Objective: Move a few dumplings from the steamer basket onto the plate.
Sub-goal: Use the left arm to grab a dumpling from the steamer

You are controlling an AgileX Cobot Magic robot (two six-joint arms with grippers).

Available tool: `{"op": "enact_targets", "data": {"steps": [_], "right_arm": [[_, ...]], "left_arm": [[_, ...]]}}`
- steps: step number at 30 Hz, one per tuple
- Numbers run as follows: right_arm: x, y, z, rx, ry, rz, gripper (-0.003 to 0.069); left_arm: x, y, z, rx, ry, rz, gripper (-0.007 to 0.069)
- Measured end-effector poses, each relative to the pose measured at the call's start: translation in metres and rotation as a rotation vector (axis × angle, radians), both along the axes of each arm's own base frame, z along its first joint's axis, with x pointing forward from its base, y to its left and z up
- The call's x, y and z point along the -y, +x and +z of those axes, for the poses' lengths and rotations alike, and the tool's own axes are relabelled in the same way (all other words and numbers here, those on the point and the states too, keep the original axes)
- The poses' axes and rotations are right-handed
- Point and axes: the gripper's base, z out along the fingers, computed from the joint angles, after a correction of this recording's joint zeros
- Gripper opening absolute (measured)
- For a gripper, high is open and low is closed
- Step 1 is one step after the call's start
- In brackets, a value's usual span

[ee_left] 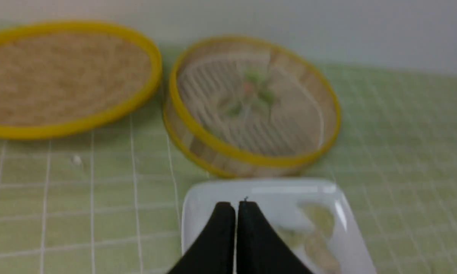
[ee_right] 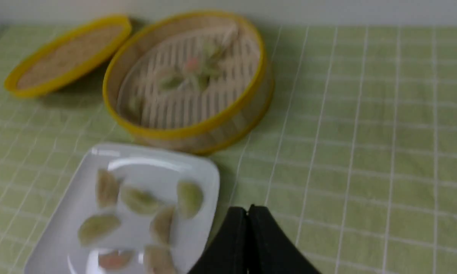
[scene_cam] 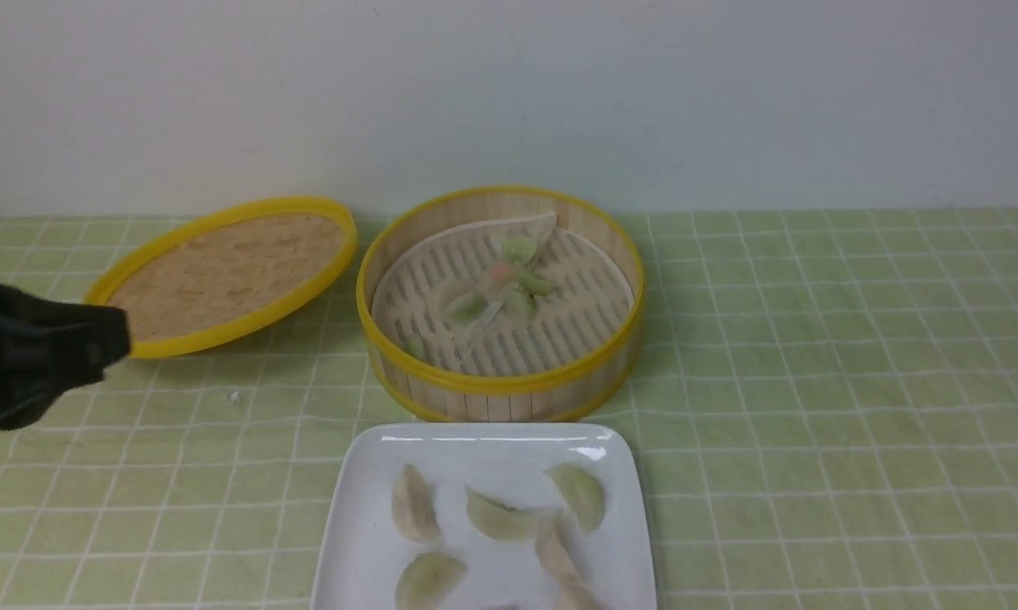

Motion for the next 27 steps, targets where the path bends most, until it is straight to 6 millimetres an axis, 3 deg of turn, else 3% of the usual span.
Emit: {"op": "enact_targets", "data": {"steps": [1,8,15,21,27], "right_arm": [[-0.002,0.007,-0.002,-0.036,-0.005,0.024,-0.0015],[-0.005,0.02,-0.011,-0.1,-0.009,0.079,-0.0015],[-0.005,0.02,-0.01,-0.096,-0.006,0.082,-0.0015],[-0.006,0.019,-0.011,-0.098,-0.007,0.083,-0.0015],[-0.006,0.019,-0.011,-0.1,-0.007,0.084,-0.0015]], "left_arm": [[0.003,0.022,0.002,-0.075,0.044,-0.074,-0.0006],[0.018,0.112,-0.007,-0.311,0.146,-0.288,-0.0006],[0.074,0.177,-0.028,-0.332,0.268,-0.448,-0.0006],[0.098,0.227,-0.063,-0.366,0.288,-0.488,-0.0006],[0.111,0.293,-0.105,-0.313,0.346,-0.466,0.0021]]}}
